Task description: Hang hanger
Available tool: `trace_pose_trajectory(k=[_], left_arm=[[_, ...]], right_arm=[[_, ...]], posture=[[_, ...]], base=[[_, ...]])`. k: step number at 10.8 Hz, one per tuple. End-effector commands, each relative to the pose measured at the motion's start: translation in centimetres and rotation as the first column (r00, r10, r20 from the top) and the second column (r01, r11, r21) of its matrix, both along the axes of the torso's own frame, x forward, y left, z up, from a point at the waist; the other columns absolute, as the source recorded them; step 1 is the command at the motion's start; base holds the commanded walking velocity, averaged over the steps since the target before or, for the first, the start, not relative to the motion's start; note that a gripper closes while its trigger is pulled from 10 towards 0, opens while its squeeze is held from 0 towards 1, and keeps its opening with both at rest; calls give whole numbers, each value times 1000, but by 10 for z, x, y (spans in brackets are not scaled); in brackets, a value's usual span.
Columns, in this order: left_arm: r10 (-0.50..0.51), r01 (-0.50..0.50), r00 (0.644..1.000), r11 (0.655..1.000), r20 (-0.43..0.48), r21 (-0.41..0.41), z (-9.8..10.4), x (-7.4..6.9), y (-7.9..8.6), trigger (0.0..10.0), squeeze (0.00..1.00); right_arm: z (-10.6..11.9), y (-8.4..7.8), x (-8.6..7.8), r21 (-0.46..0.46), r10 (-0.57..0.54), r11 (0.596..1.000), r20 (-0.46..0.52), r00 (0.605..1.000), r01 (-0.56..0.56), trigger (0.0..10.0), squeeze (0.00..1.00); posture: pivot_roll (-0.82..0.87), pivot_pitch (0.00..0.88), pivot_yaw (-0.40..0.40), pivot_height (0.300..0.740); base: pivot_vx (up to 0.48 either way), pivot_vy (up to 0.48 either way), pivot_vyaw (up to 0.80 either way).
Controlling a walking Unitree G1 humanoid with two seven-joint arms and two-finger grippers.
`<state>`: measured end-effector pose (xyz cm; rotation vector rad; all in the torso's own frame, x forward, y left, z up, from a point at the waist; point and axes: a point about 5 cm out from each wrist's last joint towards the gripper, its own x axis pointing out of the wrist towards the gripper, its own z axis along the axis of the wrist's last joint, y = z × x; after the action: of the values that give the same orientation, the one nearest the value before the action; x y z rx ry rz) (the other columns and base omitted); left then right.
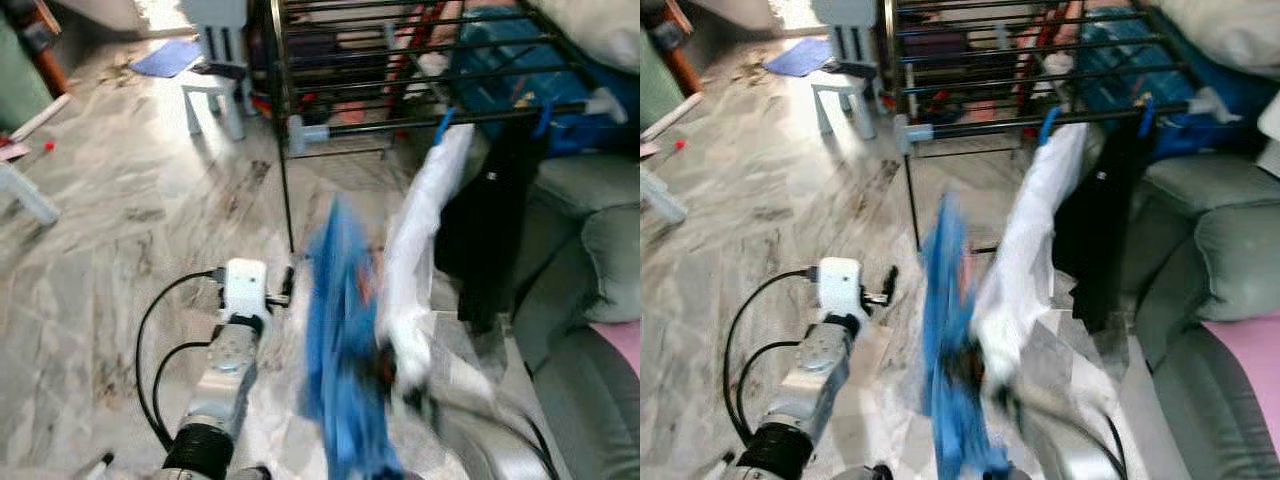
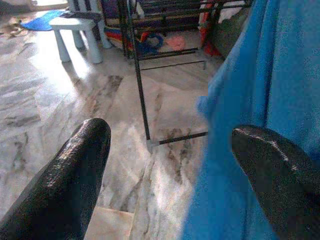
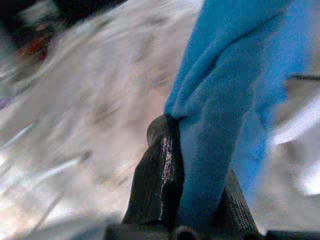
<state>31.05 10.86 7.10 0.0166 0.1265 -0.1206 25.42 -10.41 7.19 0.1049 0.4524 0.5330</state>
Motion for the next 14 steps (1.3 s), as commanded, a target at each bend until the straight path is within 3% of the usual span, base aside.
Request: trace_pose_trajectory(k=[1, 2, 4, 5, 6, 8, 9, 11, 14], left_arm=[[7, -7, 1000, 1000, -19, 12, -2, 0, 2, 10000, 0], [1, -1, 1000, 1000, -26, 5, -4, -2, 2, 10000, 0], [-7, 7, 999, 1000, -34, 6, -6, -2, 0, 10000, 0], [-7, 8, 999, 1000, -36, 6, -5, -1, -2, 10000, 0], [9, -8, 999, 1000, -41, 20, -5, 1, -1, 10000, 0], [55, -54, 998, 998, -22, 39, -3, 4, 11, 10000, 0], [63, -62, 998, 997, -22, 37, -3, 5, 14, 10000, 0], [29, -29, 1000, 999, -13, -17, -2, 3, 14, 10000, 0], [12, -13, 1000, 1000, -8, -27, -2, 3, 11, 10000, 0]], right_arm=[[1, -25, 11, -44, -191, 980, 23, 981, 192, 10000, 0], [7, -62, 23, -87, -399, 911, 65, 915, 403, 10000, 0], [10, -98, 28, -189, -533, 814, 129, 836, 549, 10000, 0], [10, -99, 31, -177, -539, 813, 129, 832, 554, 10000, 0], [11, -85, 36, -155, -486, 851, 124, 865, 501, 10000, 0], [6, -41, 30, -155, -224, 960, 82, 971, 235, 10000, 0], [-1, -34, 25, -179, -167, 968, 55, 984, 174, 10000, 0], [-6, -31, 27, -193, -173, 965, 54, 983, 180, 10000, 0], [-1, -32, 36, -194, -186, 961, 78, 979, 198, 10000, 0]], posture=[[-116, 140, 42, 740], [-116, 140, 41, 740], [-128, 140, 40, 740], [-136, 138, 40, 740], [-135, 136, 41, 740], [-128, 130, 38, 740], [-125, 127, 35, 740], [-123, 122, 35, 740], [-118, 117, 36, 740]], base=[[0, 0, 0], [0, 0, 0], [0, 0, 0], [0, 0, 0], [0, 0, 0], [0, 0, 0], [0, 0, 0], [289, 0, 0], [399, 266, 0]])
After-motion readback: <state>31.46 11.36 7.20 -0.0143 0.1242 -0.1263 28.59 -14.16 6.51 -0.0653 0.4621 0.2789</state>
